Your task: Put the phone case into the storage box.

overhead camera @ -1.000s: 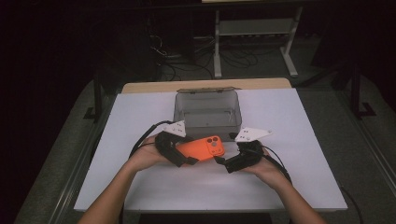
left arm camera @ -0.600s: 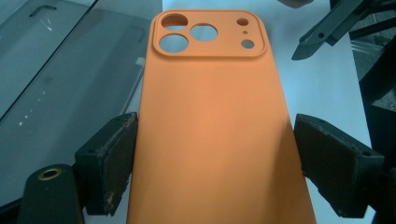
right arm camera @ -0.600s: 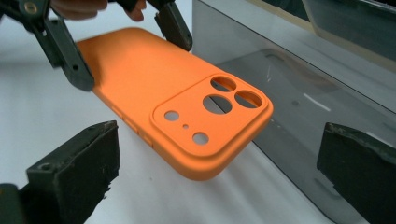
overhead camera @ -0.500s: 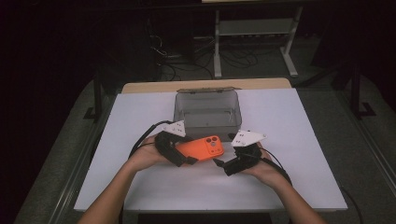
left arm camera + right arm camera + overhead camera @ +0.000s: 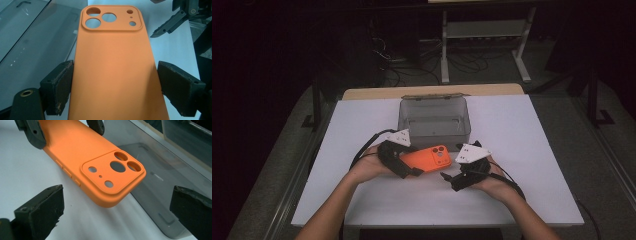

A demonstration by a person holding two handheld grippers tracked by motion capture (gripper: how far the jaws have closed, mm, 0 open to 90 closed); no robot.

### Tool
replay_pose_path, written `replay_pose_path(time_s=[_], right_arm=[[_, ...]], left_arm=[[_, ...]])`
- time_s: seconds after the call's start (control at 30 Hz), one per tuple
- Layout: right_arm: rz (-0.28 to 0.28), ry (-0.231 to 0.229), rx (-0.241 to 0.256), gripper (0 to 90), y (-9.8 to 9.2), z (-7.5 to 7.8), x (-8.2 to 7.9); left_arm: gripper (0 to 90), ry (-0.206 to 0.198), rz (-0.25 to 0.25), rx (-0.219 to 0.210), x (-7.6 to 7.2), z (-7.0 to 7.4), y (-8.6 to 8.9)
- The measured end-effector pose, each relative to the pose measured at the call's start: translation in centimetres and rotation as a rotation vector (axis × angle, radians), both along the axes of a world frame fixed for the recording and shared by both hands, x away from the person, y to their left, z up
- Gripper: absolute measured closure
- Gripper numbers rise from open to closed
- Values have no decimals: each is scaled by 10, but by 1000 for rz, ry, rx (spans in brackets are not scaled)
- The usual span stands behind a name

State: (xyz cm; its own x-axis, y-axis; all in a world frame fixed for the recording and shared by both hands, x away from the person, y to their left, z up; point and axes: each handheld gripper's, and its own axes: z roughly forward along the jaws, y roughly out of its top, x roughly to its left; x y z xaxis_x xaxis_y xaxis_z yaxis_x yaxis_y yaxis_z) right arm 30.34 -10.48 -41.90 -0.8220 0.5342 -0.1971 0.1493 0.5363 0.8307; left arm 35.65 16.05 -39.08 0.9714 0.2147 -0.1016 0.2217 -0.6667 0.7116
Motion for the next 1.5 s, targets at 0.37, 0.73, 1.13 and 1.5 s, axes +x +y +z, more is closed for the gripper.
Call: replay_pose_path(time_s=[0.37, 0.73, 1.13, 1.5], right_arm=[[-4, -62, -68, 0, 4, -4, -3], [-3, -152, -148, 0, 8, -7, -6], [-1, -216, -219, 0, 13, -9, -9], [6, -314, -301, 0, 18, -11, -14]], left_arm=[[163, 1, -1, 1, 0, 0, 0], [163, 3, -1, 1, -1, 0, -1], [163, 2, -6, 8, -1, -1, -1], [163, 4, -4, 7, -1, -1, -1]])
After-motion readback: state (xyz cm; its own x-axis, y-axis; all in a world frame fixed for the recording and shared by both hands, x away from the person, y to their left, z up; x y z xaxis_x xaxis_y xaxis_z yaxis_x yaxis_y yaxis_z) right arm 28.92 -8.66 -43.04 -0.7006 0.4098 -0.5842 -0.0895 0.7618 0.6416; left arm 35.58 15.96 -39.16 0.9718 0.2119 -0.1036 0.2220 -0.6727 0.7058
